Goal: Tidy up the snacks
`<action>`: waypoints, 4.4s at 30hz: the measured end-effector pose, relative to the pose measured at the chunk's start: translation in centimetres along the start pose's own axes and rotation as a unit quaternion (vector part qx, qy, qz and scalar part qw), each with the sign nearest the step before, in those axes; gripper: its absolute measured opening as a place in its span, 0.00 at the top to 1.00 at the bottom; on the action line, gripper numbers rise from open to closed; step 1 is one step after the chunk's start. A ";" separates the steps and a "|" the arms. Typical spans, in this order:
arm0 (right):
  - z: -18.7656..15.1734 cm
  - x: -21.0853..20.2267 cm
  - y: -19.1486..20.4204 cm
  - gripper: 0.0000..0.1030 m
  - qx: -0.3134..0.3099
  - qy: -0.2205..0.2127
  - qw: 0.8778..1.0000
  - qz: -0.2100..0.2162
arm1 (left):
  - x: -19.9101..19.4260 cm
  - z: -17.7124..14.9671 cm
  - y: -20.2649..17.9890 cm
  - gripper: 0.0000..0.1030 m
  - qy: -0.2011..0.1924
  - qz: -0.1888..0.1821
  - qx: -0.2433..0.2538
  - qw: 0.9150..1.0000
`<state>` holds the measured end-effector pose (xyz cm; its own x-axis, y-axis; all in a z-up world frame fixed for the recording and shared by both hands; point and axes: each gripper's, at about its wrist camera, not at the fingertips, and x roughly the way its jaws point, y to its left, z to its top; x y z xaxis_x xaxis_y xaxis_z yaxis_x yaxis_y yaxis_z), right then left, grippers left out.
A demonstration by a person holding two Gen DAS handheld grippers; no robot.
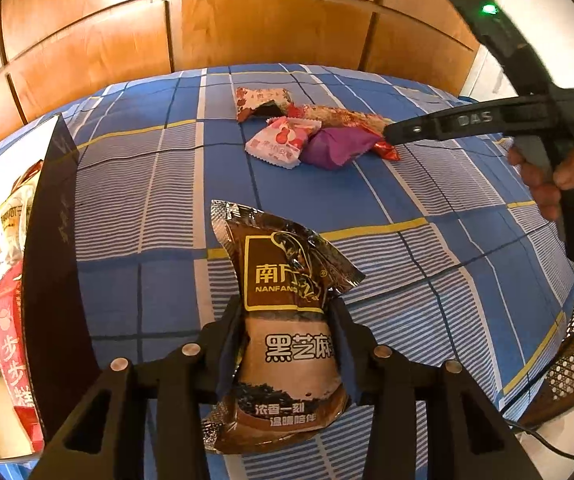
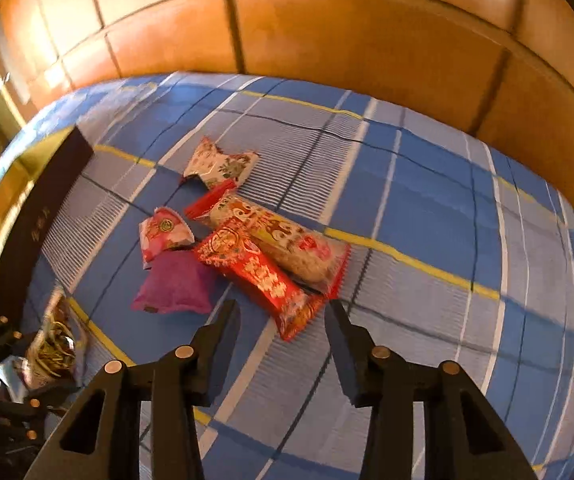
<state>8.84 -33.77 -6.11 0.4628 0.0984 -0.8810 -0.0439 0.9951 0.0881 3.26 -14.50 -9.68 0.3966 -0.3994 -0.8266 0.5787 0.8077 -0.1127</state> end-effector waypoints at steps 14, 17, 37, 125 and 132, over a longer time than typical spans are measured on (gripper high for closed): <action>0.8 3.3 3.1 0.79 -0.069 0.065 0.995 0.013 | -0.1 -0.2 0.4 0.57 -0.006 -0.011 -0.012 1.000; -1.2 2.2 3.8 0.79 -0.061 0.094 0.993 0.029 | -0.2 -0.3 0.6 0.57 -0.009 -0.014 -0.013 1.000; -7.1 -0.2 5.6 0.77 -0.130 0.030 0.991 0.012 | -1.7 -0.3 -0.1 0.66 -0.013 -0.020 0.004 1.000; -8.2 -1.1 8.5 0.77 -0.182 0.003 0.983 -0.030 | -14.4 -3.1 15.6 0.53 -0.114 0.255 -0.211 0.937; -8.1 -1.1 8.5 0.77 -0.179 0.002 0.983 -0.028 | -16.9 -3.0 16.3 0.52 -0.150 0.320 -0.204 0.913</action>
<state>0.83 -25.44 -8.15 0.4704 0.0438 -0.8814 -0.3281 0.9359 -0.1286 3.80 6.76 0.80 0.7736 0.1588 -0.6134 -0.1286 0.9873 0.0935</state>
